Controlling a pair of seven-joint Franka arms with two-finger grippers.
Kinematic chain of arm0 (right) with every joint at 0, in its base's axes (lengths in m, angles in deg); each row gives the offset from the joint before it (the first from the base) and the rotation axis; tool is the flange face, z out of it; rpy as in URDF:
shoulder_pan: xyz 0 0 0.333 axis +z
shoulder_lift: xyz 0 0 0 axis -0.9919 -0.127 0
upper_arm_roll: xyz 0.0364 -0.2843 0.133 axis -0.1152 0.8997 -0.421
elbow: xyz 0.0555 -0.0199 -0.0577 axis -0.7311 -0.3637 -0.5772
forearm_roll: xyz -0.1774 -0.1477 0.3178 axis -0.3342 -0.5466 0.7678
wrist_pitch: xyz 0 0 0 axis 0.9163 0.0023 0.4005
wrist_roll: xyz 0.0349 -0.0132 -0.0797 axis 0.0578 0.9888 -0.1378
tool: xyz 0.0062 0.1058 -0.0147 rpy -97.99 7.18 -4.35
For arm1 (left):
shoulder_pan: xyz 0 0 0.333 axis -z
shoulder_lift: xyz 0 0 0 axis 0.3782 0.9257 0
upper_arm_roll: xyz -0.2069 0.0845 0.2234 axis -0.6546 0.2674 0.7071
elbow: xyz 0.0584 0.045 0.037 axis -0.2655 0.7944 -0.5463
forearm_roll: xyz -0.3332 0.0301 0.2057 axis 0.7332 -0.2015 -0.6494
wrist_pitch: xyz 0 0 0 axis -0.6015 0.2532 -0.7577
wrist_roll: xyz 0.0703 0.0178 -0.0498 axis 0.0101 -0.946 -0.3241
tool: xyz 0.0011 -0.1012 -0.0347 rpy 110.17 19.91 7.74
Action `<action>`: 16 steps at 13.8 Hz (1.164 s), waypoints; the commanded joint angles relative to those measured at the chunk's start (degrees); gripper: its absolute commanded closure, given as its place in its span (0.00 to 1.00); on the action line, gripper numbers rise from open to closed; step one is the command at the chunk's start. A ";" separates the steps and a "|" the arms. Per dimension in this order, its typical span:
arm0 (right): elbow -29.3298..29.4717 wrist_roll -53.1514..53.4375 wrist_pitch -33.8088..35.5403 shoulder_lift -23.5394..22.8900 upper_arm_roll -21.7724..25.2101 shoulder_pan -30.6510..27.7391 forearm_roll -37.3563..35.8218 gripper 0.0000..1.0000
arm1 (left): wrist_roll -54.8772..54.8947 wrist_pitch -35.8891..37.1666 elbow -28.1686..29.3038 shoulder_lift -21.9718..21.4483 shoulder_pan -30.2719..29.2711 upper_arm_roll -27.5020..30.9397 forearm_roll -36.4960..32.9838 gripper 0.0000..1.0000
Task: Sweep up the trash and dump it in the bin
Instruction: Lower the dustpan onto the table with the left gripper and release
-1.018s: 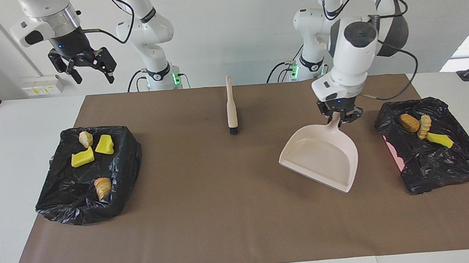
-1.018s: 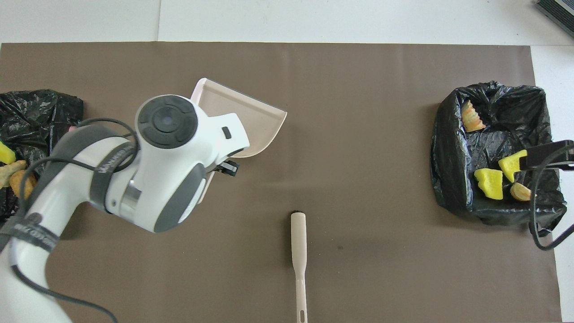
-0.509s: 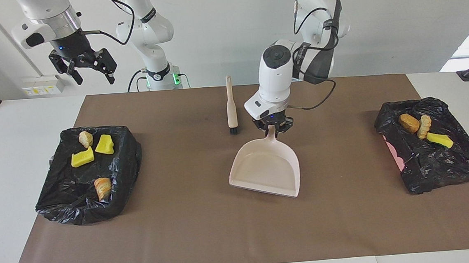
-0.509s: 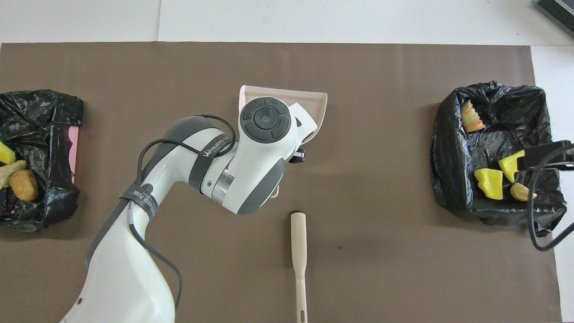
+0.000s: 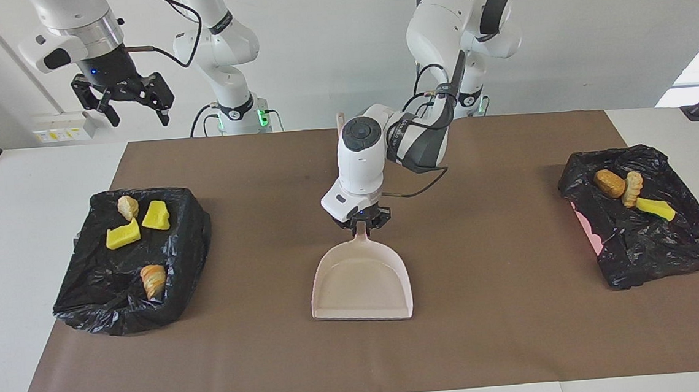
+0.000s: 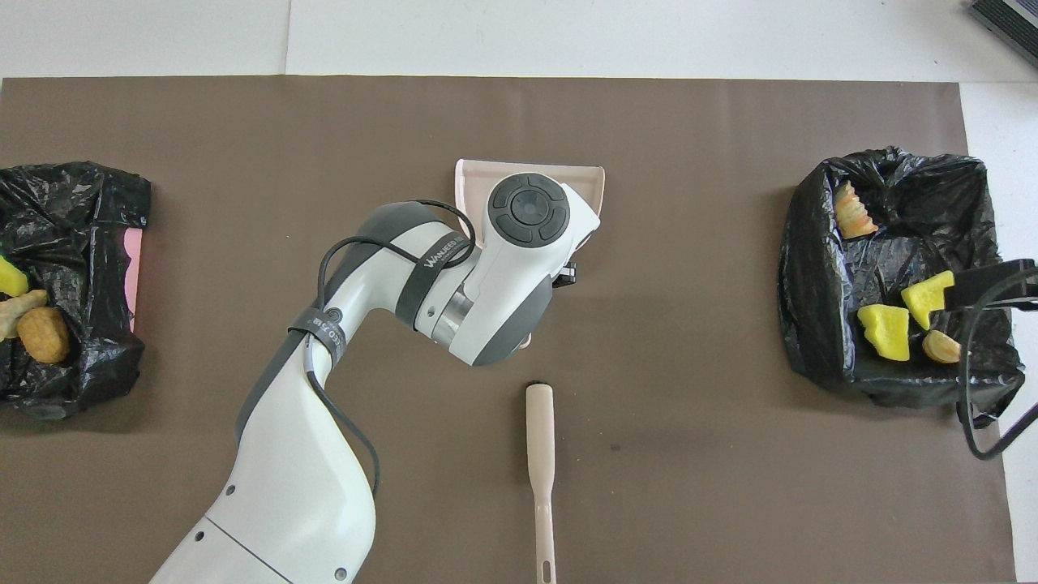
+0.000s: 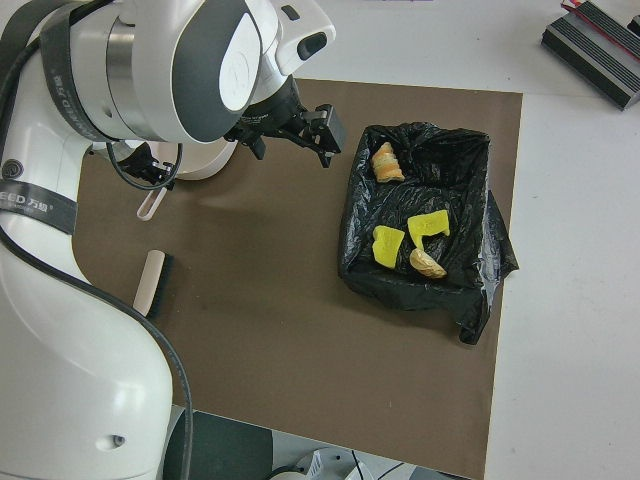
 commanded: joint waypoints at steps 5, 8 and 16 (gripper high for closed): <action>-0.11 -1.01 -0.27 0.18 -0.16 -0.21 1.50 0.00 | -0.61 0.52 -1.50 0.10 1.07 1.18 0.88 0.27; -0.20 -1.18 0.34 0.35 -0.16 -0.21 1.68 0.00 | -0.52 1.74 -0.72 -1.48 0.81 1.70 0.44 0.00; -0.20 -1.10 0.34 0.35 -0.16 -0.21 1.68 0.00 | 15.70 5.51 21.07 -29.84 -11.56 1.88 0.53 0.00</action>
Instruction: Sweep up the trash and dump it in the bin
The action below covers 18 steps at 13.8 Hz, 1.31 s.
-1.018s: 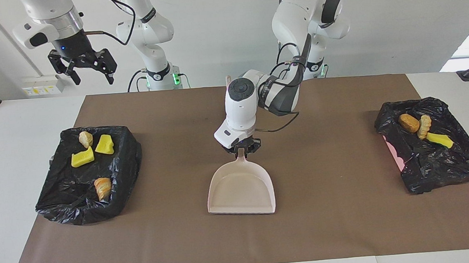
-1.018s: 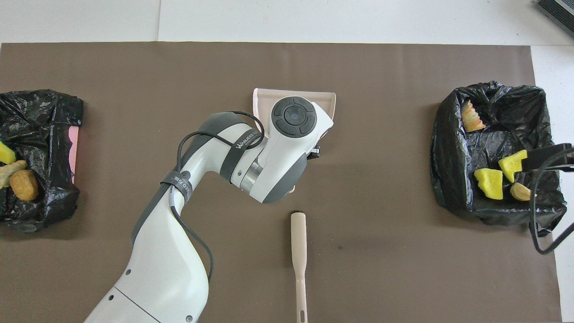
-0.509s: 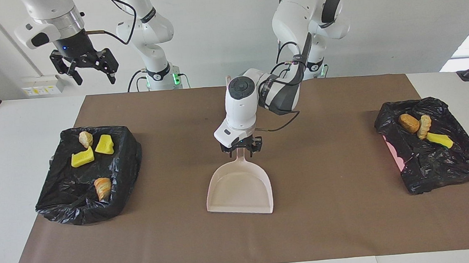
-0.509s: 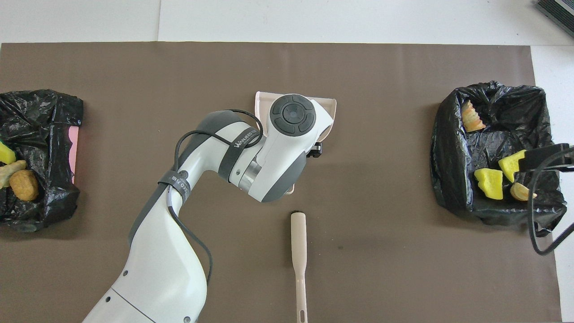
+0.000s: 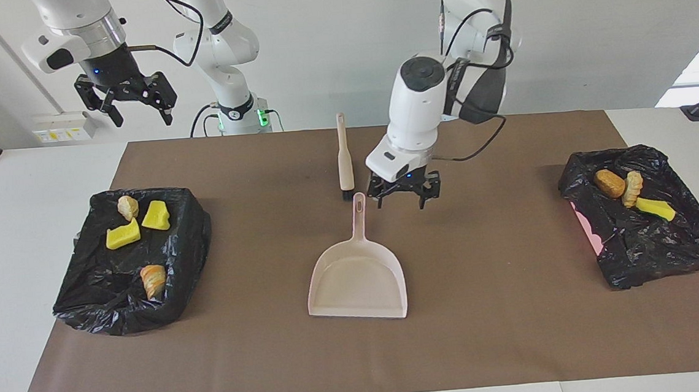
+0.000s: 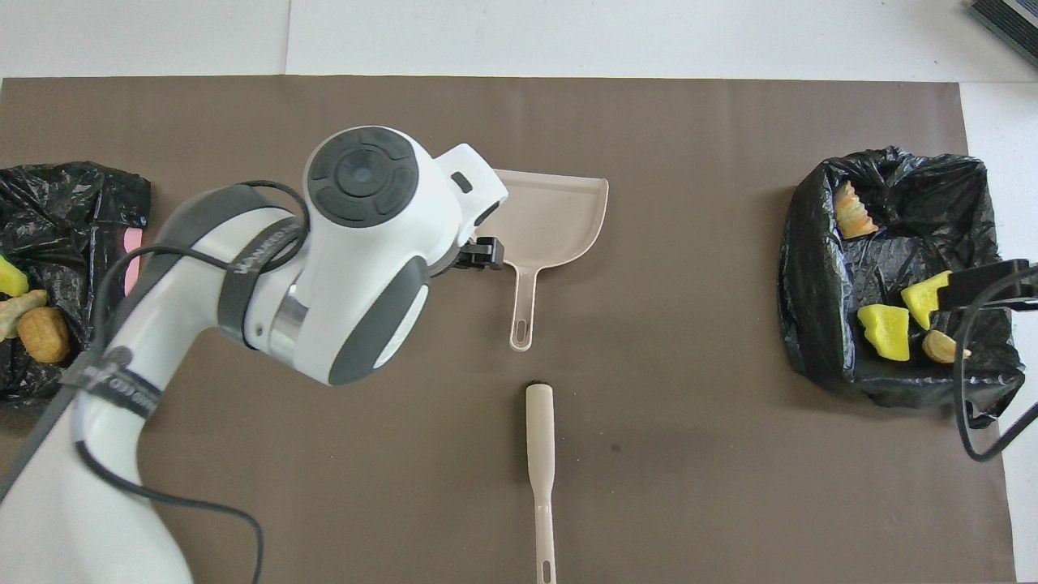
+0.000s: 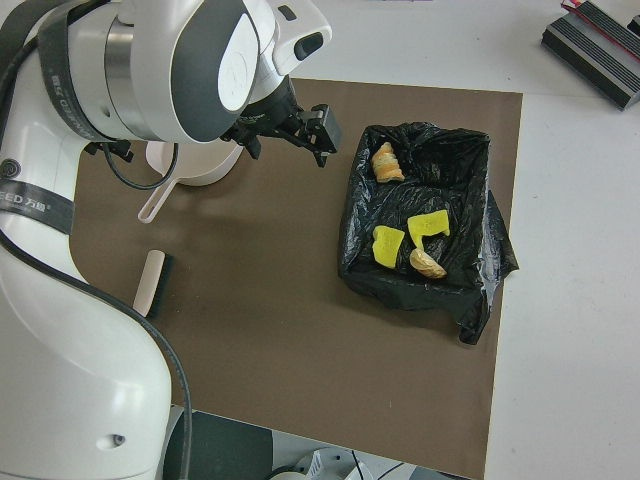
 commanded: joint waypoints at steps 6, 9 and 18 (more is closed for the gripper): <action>-0.20 -1.10 0.34 0.35 -0.16 -0.41 0.81 0.00 | 29.07 15.21 4.63 -17.06 -17.31 -0.22 0.46 0.00; -0.20 -1.18 0.34 0.35 -0.16 -0.41 0.81 0.00 | 31.46 23.65 -3.53 -16.90 -21.28 0.30 0.29 0.00; -0.20 -1.10 0.43 0.35 -0.16 -0.41 0.81 0.00 | 32.27 29.49 -8.84 -16.98 -24.01 0.39 0.99 0.00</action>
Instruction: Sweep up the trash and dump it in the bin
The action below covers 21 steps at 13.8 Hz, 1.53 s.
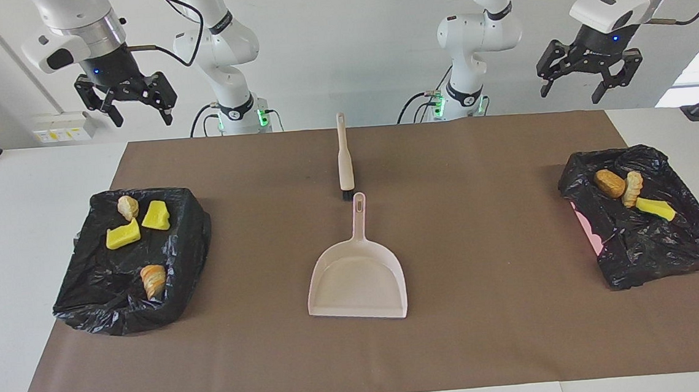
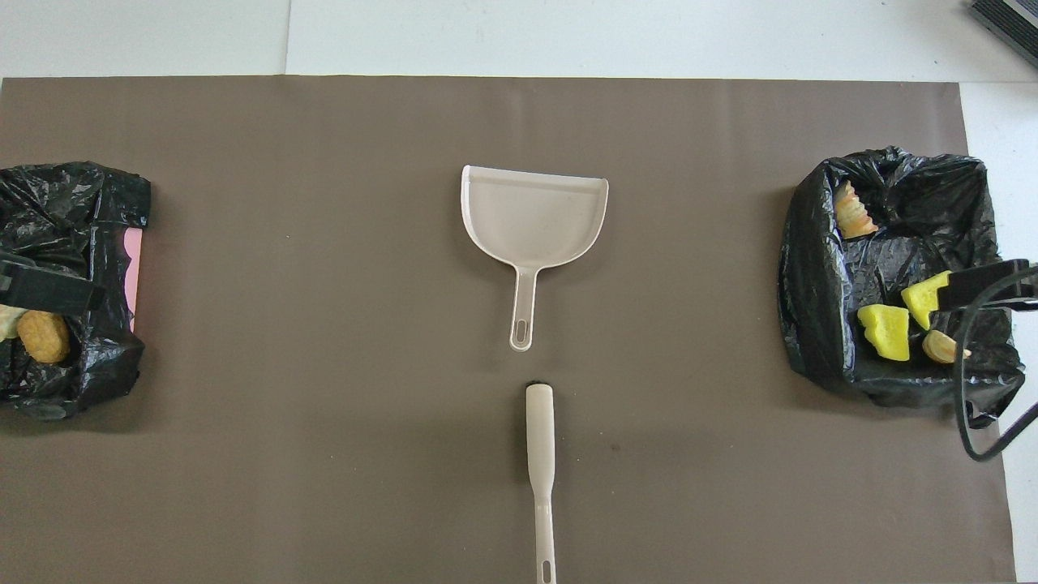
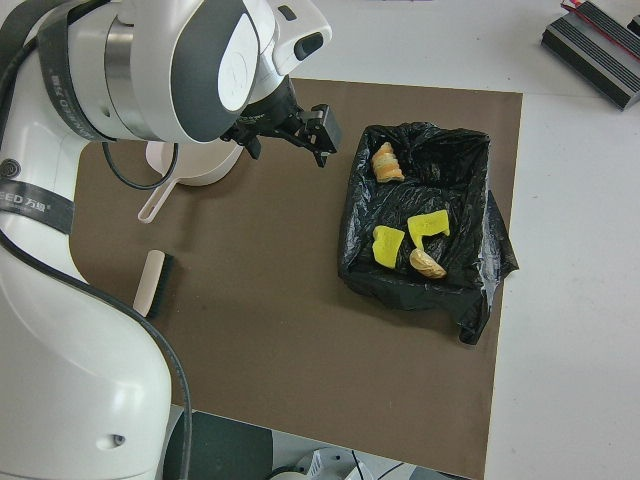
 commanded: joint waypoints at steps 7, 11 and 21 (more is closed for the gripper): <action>-0.20 -1.18 0.34 0.35 -0.16 -0.41 0.81 0.00 | -3.42 1.13 -0.16 -0.22 -0.40 -0.22 0.86 0.00; -0.20 -1.10 0.34 0.35 -0.16 -0.41 0.81 0.00 | -3.42 1.21 0.73 -0.83 -0.40 -0.22 0.68 0.00; -0.20 -1.10 0.34 0.35 -0.16 -0.41 0.81 0.00 | -7.55 1.48 1.08 -1.01 -0.23 -0.22 0.33 0.00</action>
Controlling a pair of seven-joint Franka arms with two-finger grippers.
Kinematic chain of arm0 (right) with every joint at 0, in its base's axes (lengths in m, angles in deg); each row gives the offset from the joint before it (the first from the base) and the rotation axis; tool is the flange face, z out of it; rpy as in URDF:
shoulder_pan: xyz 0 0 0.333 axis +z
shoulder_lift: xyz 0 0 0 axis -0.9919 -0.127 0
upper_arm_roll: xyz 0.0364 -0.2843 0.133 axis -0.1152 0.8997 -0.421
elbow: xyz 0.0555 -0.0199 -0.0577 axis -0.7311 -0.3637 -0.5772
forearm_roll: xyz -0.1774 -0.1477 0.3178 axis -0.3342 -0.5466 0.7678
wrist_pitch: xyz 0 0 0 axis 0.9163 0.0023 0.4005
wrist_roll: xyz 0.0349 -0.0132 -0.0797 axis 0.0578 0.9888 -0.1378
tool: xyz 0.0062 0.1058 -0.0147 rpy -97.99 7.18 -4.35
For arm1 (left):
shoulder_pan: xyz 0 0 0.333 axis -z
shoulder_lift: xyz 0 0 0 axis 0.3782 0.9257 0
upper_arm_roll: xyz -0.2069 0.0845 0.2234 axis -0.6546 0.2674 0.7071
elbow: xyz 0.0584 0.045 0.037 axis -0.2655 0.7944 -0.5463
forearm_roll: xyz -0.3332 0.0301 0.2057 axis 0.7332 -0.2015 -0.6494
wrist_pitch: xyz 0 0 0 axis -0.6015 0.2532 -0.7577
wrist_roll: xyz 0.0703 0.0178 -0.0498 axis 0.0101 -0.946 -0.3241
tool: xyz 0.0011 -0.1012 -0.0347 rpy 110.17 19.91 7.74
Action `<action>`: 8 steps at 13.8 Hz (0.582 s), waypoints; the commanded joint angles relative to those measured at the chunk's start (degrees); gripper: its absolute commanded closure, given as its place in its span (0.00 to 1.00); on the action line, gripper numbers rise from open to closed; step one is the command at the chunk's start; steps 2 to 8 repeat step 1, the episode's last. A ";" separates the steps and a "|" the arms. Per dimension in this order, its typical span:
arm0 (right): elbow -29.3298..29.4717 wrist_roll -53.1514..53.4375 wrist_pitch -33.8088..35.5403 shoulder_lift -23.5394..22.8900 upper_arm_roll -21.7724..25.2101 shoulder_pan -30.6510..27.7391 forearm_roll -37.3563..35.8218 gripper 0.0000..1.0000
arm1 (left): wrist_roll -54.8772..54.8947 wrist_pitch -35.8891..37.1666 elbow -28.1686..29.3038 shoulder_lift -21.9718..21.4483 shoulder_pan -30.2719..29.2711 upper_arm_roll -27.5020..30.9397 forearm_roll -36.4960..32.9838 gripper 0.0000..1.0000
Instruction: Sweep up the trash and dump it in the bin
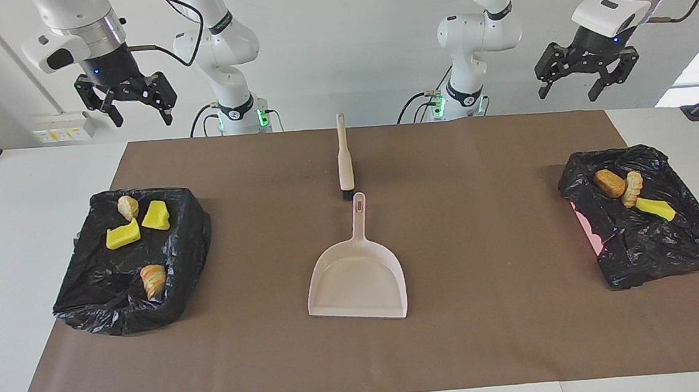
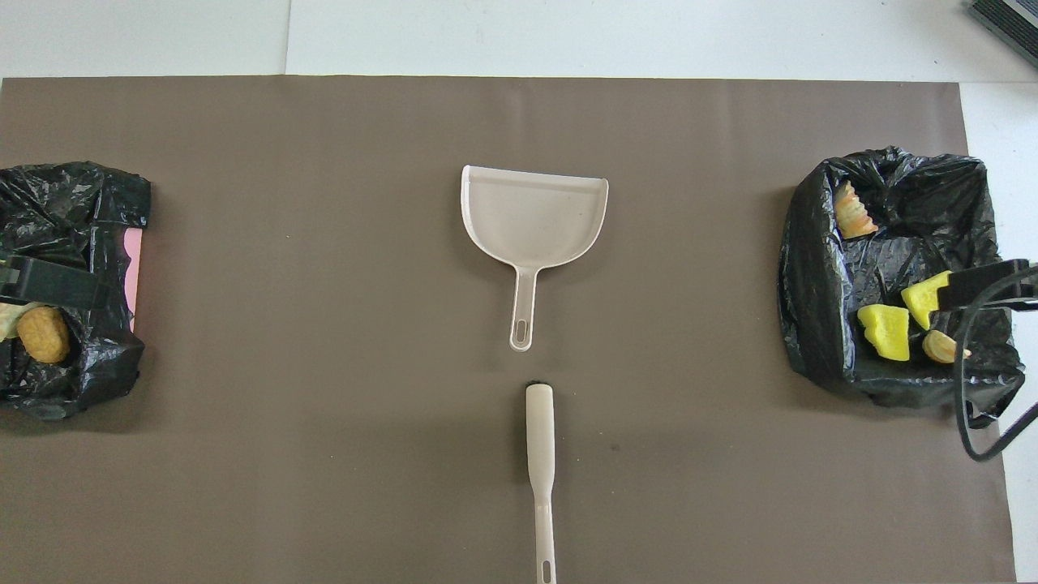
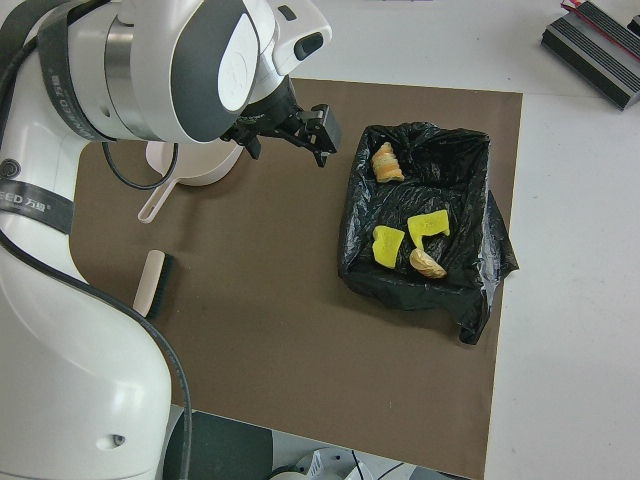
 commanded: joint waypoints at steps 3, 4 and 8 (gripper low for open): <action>-0.20 -1.10 0.34 0.35 -0.16 -0.41 0.81 0.00 | -0.72 0.71 0.86 -0.98 -0.31 -0.08 0.31 0.00; -0.20 -1.10 0.34 0.35 -0.16 -0.41 0.81 0.00 | -0.72 0.71 0.86 -0.98 -0.31 -0.08 0.31 0.00; -0.20 -1.10 0.34 0.35 -0.16 -0.41 0.81 0.00 | -0.72 0.71 0.86 -0.98 -0.31 -0.08 0.31 0.00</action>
